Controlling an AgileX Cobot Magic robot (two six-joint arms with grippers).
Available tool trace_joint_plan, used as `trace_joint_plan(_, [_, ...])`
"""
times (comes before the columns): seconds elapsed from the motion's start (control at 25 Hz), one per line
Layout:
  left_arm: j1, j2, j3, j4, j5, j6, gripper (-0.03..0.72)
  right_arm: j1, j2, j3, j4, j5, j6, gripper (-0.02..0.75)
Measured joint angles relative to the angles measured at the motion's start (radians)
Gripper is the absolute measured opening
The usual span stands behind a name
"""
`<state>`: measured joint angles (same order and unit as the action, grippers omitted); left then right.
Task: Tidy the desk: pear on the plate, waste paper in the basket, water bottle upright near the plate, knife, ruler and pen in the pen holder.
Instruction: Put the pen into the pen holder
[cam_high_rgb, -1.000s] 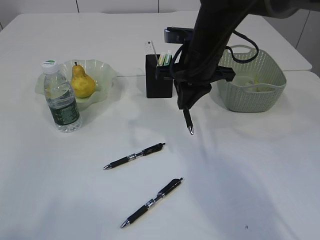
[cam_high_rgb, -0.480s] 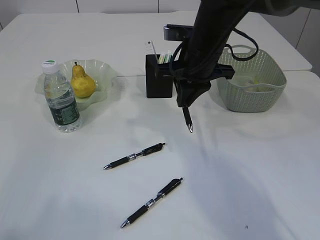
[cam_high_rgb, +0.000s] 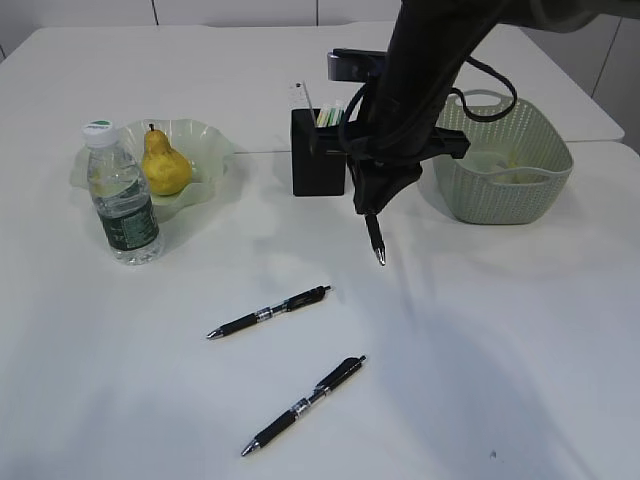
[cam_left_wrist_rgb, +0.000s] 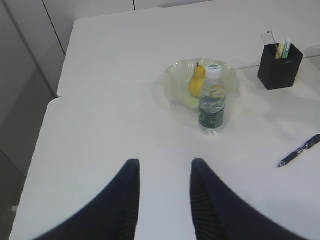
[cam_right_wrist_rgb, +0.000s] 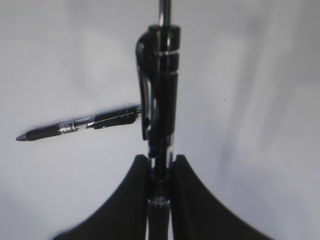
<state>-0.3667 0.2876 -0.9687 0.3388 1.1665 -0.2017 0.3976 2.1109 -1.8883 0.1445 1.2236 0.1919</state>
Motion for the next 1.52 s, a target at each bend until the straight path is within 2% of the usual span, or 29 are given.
trace_joint_plan(0.92, [0.000, 0.000, 0.000, 0.006, -0.036, 0.000, 0.238, 0.000, 0.002, 0.000, 0.000, 0.000, -0.002, 0.090])
trace_joint_plan(1.28, [0.000, 0.000, 0.000, 0.025, -0.036, 0.000, 0.238, 0.000, 0.002, 0.000, -0.042, 0.000, -0.002, 0.090])
trace_joint_plan(1.52, [0.000, 0.000, 0.000, 0.025, -0.051, 0.000, 0.238, 0.000, 0.002, 0.000, -0.099, -0.102, -0.002, 0.090])
